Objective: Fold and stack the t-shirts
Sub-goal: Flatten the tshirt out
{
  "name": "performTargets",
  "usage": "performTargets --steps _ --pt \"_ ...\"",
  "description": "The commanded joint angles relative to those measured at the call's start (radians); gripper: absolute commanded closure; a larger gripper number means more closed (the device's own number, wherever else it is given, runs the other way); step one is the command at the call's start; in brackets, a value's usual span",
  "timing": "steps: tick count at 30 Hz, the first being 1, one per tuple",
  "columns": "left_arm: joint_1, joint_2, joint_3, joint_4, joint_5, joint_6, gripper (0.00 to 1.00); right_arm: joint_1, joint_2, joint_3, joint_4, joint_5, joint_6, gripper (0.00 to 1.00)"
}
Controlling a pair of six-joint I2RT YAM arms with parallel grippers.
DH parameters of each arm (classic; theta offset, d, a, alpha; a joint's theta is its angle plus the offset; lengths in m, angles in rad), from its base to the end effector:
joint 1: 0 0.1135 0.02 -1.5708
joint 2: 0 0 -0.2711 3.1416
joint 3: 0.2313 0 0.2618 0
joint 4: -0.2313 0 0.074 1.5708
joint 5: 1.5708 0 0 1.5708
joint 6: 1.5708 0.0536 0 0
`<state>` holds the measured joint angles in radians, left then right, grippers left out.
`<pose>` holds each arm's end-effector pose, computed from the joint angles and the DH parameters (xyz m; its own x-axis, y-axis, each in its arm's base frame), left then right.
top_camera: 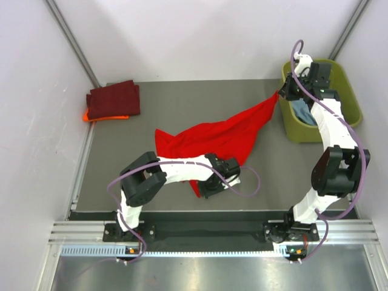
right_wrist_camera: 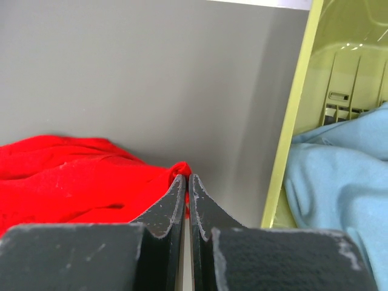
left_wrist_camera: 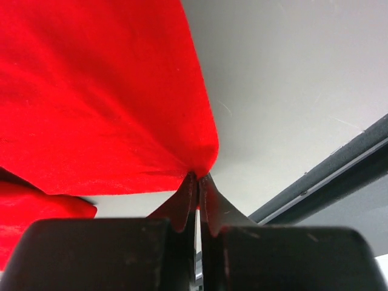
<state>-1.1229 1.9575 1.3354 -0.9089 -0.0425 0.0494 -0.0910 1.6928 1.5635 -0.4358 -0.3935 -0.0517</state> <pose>0.1620 -0.3320 0.1374 -0.3878 0.9210 -0.0376 0.9201 0.3892 0.0444 0.4179 -0.0175 0.3431 -0.5202 -0.0004 -0.8540 -0.2658 0.9504 0.1614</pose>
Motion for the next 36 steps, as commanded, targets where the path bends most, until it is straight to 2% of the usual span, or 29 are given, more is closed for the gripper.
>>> performTargets --steps 1,7,10,16,20,24,30,36 --pt "0.000 -0.041 -0.021 0.053 -0.025 -0.011 1.00 -0.024 -0.079 0.000 0.049 -0.001 -0.005 1.00" --pt "0.040 -0.289 -0.044 0.010 -0.160 0.072 1.00 -0.046 -0.157 0.000 0.028 -0.008 0.001 1.00" --pt "0.080 -0.398 -0.006 0.011 -0.247 0.136 1.00 -0.044 -0.215 -0.006 0.023 -0.018 -0.004 1.00" --pt "0.109 -0.561 0.064 0.142 -0.430 0.306 1.00 -0.046 -0.338 0.000 -0.007 -0.018 -0.034 1.00" --pt "0.146 -0.585 0.132 0.223 -0.510 0.401 0.99 -0.046 -0.454 0.010 -0.014 -0.015 -0.071 1.00" --pt "0.253 -0.563 0.251 0.254 -0.510 0.458 1.00 -0.046 -0.554 0.016 0.002 0.030 -0.108 1.00" --pt "0.402 -0.629 0.288 0.473 -0.525 0.615 1.00 -0.065 -0.654 0.009 0.012 0.211 -0.103 1.00" --pt "0.489 -0.647 0.357 0.508 -0.536 0.624 1.00 -0.076 -0.697 -0.022 0.012 0.219 -0.050 1.00"
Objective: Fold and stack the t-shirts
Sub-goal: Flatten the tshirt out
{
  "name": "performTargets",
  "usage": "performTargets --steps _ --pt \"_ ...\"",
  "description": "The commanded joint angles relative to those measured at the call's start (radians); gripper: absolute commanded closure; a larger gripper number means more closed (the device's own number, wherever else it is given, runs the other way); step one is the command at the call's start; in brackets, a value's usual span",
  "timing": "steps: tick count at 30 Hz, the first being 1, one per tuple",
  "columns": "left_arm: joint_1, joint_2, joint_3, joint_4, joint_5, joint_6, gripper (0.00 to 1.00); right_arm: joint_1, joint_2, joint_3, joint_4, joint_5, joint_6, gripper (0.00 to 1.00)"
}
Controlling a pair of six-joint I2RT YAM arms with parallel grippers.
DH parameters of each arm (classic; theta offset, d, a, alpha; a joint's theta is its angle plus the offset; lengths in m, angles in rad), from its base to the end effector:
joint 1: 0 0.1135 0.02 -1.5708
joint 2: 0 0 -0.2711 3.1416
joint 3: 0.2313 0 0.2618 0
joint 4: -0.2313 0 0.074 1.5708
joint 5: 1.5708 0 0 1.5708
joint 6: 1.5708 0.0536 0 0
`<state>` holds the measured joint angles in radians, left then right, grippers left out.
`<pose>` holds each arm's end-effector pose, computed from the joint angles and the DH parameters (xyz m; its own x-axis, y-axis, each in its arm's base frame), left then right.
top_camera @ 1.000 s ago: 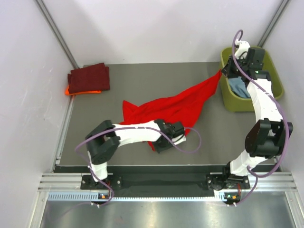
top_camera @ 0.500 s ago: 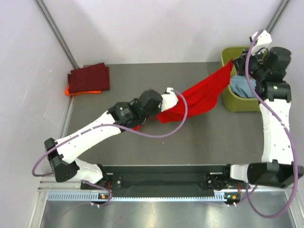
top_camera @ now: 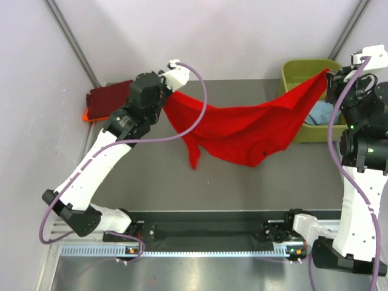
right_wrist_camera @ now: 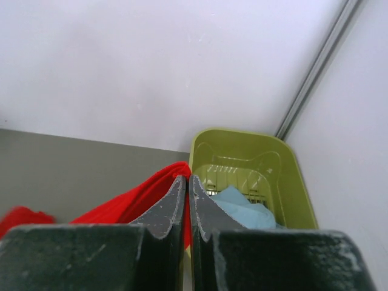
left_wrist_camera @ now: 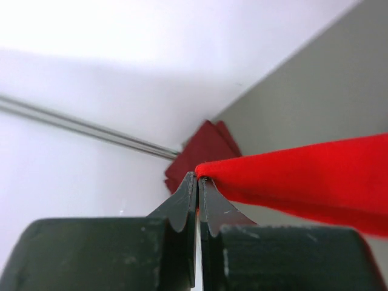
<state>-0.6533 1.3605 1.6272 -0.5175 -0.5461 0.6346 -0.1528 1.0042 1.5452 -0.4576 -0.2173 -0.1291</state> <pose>0.2627 -0.1660 0.4739 -0.0876 0.7051 -0.7037 0.2134 0.7033 0.6781 0.1875 -0.0172 0.5354 0.0899 -0.1410 -0.9859 -0.0526 0.9879 -0.1461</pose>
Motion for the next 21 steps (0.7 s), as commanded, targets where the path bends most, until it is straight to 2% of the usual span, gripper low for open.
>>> performTargets --steps 1,8,12,17,21 --pt "0.023 -0.052 0.091 0.122 -0.037 0.036 1.00 -0.016 -0.012 -0.002 0.034 0.041 0.034 1.00" --pt "0.037 -0.049 0.266 0.122 -0.042 0.088 1.00 -0.016 -0.094 -0.004 0.071 0.024 0.037 1.00" --pt "0.037 -0.096 0.260 0.065 -0.006 0.057 1.00 -0.014 -0.142 0.009 0.077 0.018 0.032 1.00" --pt "0.038 -0.159 0.155 0.014 0.032 0.017 1.00 -0.016 -0.182 0.035 0.036 -0.011 0.074 1.00" --pt "0.055 -0.193 0.157 -0.099 0.090 -0.091 1.00 -0.016 -0.200 0.111 -0.030 -0.045 0.079 1.00"
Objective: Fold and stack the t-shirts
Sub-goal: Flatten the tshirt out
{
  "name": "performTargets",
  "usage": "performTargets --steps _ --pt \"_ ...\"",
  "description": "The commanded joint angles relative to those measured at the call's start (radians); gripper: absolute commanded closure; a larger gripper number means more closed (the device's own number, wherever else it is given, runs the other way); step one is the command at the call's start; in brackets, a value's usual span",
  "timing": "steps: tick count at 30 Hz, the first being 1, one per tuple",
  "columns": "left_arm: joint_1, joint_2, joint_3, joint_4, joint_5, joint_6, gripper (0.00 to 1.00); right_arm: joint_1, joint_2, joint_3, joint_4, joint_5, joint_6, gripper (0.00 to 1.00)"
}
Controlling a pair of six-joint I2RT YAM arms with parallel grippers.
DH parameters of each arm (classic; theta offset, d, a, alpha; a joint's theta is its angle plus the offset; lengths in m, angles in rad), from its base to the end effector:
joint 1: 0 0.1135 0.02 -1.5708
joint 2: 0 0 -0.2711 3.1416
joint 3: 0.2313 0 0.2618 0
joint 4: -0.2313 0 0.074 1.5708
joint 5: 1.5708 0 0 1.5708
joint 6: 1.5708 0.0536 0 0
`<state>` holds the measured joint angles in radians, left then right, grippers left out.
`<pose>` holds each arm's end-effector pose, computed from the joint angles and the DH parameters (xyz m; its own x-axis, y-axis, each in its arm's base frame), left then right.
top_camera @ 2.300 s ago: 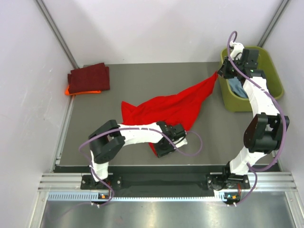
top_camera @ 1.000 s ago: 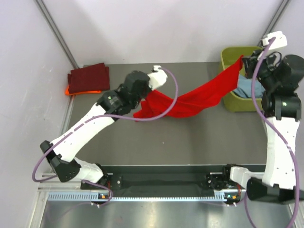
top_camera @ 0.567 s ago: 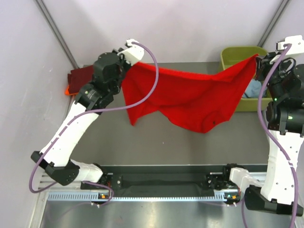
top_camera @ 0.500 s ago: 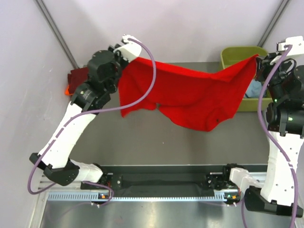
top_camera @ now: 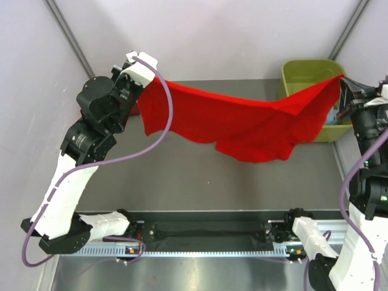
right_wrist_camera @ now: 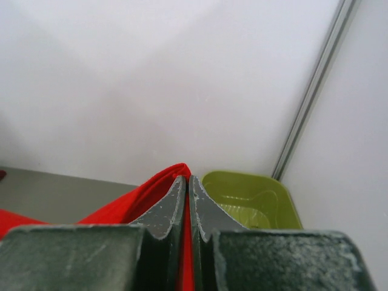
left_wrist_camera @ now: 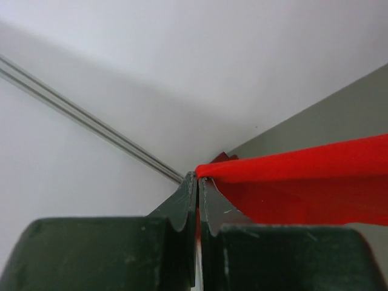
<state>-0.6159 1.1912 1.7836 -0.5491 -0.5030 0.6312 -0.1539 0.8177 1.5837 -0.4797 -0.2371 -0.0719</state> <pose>0.1931 -0.1050 0.5626 0.0952 0.5660 -0.8189 0.0704 0.8167 0.5727 0.0984 -0.0025 0.5668 0.2836 -0.1147 -0.9521 -0.0534 0.9894 -0.1351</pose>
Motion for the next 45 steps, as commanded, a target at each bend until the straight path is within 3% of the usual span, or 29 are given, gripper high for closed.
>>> performTargets --steps 1,6,18,24,27,32,39,45 --pt "0.022 -0.025 0.011 -0.083 0.063 -0.106 1.00 -0.015 -0.031 0.096 -0.028 -0.025 0.023 1.00" --pt "0.056 -0.050 0.022 -0.133 0.167 -0.182 1.00 -0.015 -0.058 0.182 -0.088 -0.042 0.043 1.00" --pt "0.157 -0.088 0.198 -0.183 0.455 -0.266 1.00 -0.013 0.037 0.663 -0.177 0.042 0.067 1.00" --pt "0.211 -0.053 0.342 -0.207 0.471 -0.281 1.00 -0.013 0.061 0.736 -0.102 0.088 0.066 1.00" --pt "0.216 -0.050 0.340 -0.195 0.459 -0.252 1.00 -0.013 0.061 0.673 -0.021 0.081 0.035 1.00" --pt "0.216 -0.131 0.160 -0.129 0.454 -0.209 1.00 -0.013 0.002 0.412 0.027 0.053 0.014 1.00" --pt "0.216 -0.248 -0.312 -0.034 0.416 -0.183 1.00 -0.012 -0.008 0.024 0.056 -0.011 -0.008 1.00" --pt "0.229 -0.176 -0.619 0.168 0.402 -0.056 1.00 -0.012 0.223 -0.100 0.131 -0.152 -0.020 1.00"
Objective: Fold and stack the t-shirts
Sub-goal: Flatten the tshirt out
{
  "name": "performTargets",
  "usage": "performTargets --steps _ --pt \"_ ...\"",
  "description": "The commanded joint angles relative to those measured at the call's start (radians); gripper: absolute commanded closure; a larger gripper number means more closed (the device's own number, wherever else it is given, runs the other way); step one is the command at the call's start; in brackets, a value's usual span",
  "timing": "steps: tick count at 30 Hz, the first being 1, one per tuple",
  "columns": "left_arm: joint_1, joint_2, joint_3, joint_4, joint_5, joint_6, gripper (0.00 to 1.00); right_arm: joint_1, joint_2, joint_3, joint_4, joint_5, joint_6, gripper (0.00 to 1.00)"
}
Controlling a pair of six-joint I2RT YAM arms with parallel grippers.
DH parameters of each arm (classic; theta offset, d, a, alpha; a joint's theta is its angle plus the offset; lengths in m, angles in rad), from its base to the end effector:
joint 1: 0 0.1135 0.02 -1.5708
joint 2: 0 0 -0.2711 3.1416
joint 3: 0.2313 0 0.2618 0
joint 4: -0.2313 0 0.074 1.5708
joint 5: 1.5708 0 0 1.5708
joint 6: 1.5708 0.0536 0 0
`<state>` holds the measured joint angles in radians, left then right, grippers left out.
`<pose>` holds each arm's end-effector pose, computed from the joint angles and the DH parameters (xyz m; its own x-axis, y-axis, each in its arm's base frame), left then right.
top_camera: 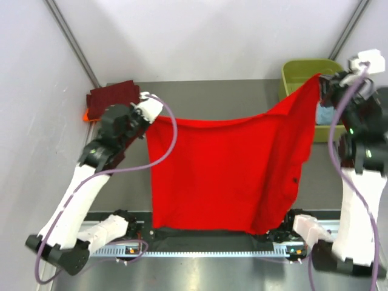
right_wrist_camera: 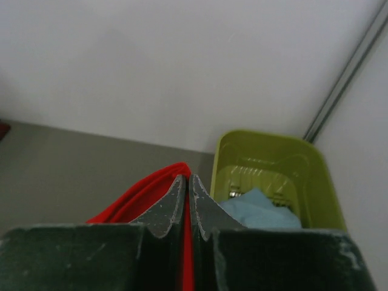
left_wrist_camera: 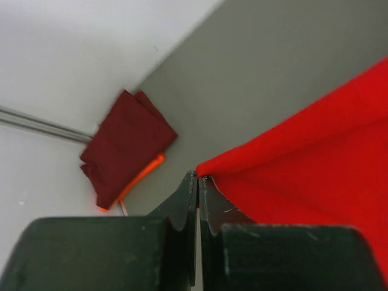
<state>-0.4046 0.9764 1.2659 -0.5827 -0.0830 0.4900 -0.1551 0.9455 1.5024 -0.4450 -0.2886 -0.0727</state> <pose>0.2015 -0.0814 0.4315 -0.0841 0.5462 -0.8334 0.4068 0.7823 0.4717 0.1708 -0.0113 0.5329 0.1196 -0.0892 -0.9888 -0.1230 0.9870 -0.1039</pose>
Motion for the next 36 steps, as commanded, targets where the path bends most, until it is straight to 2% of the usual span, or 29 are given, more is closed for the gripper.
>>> performTargets --steps 1,4,5,11,16,19,23,31,36 --pt "0.033 0.065 -0.126 0.236 -0.009 0.090 1.00 0.006 0.187 -0.016 0.095 -0.110 -0.015 1.00" --pt "0.116 0.215 -0.137 0.308 0.061 0.042 1.00 0.046 0.358 -0.008 0.114 -0.130 -0.030 1.00" --pt "0.148 0.311 -0.125 0.316 0.072 0.023 1.00 0.060 0.396 -0.007 0.124 -0.130 -0.044 1.00" --pt "0.188 0.618 0.050 0.418 0.058 0.027 1.00 0.189 0.748 0.143 0.060 -0.095 -0.203 1.00" --pt "0.216 0.807 0.211 0.405 -0.017 0.032 1.00 0.222 1.060 0.421 0.015 -0.044 -0.228 1.00" --pt "0.228 0.907 0.285 0.414 -0.027 0.047 1.00 0.230 1.188 0.557 0.031 -0.006 -0.213 1.00" --pt "0.231 1.037 0.413 0.403 -0.076 0.052 1.00 0.235 1.318 0.740 0.052 0.046 -0.170 1.00" --pt "0.257 1.243 0.619 0.397 -0.136 0.036 1.00 0.241 1.466 0.861 0.212 0.126 -0.101 1.00" --pt "0.274 1.355 0.753 0.389 -0.176 0.019 1.00 0.249 1.543 0.944 0.288 0.175 -0.116 1.00"
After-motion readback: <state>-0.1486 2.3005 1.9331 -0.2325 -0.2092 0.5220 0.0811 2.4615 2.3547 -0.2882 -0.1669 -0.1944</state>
